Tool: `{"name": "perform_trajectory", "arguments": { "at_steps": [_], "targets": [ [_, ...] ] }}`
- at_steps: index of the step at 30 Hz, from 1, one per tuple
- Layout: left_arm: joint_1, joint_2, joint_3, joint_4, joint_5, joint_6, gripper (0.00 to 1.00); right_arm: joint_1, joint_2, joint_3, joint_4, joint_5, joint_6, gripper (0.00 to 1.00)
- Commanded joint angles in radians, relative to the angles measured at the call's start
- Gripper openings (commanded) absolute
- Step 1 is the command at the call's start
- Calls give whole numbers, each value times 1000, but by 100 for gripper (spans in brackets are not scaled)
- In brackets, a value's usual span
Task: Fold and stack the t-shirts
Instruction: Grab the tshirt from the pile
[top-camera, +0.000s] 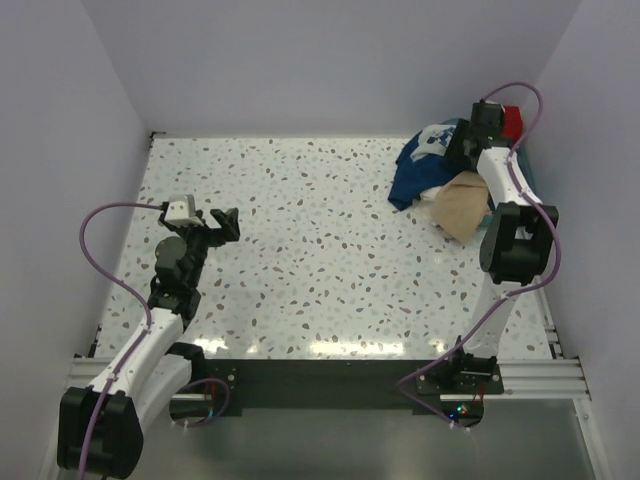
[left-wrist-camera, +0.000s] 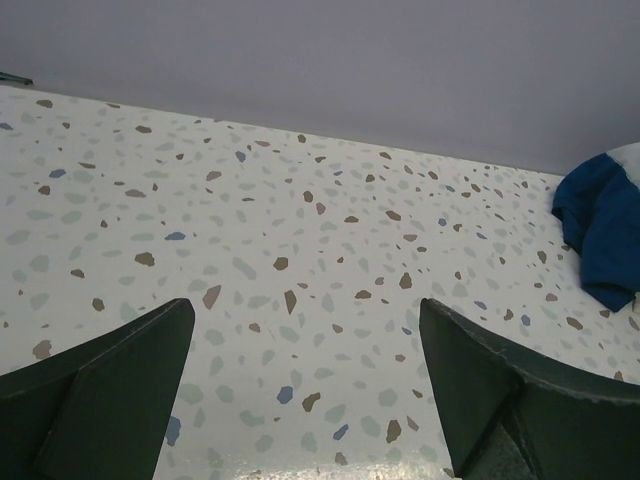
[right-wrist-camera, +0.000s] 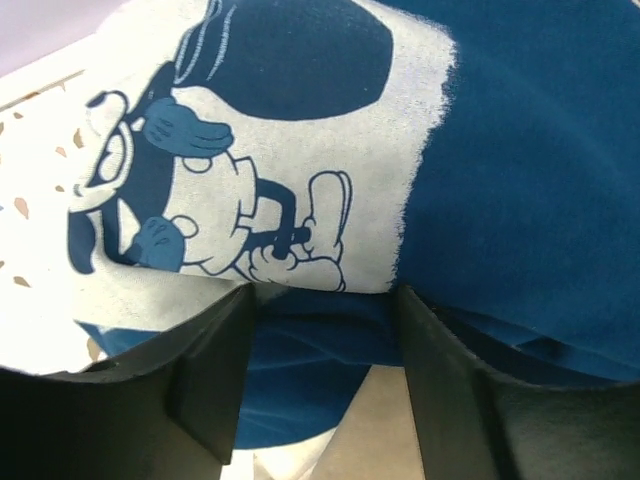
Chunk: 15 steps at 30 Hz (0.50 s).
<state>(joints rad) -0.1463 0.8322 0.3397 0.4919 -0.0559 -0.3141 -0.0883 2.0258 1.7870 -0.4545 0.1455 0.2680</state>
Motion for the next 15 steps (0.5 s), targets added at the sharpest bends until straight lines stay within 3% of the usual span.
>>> {"name": "perform_trajectory", "arguments": {
  "at_steps": [1,3,6,7,11,15],
  "targets": [
    [-1,-5,-5,47,4,-8,100,-1,11,35,23,68,-7,57],
    [-1,-7,-5,45,2,-8,100,-1,36,70,11,75,-12,52],
    [-1,-8,-5,40,1,-6,100,-1,68,117,-12,85,-18,34],
    [-1,-8,-5,40,-1,-6,100,-1,73,123,-13,91,-19,23],
    [-1,-15,-5,40,-2,-8,100,-1,54,118,-6,95,-15,0],
    [-3,-12,-2,40,-1,-8,100,1,-38,86,17,121,-6,0]
  ]
}}
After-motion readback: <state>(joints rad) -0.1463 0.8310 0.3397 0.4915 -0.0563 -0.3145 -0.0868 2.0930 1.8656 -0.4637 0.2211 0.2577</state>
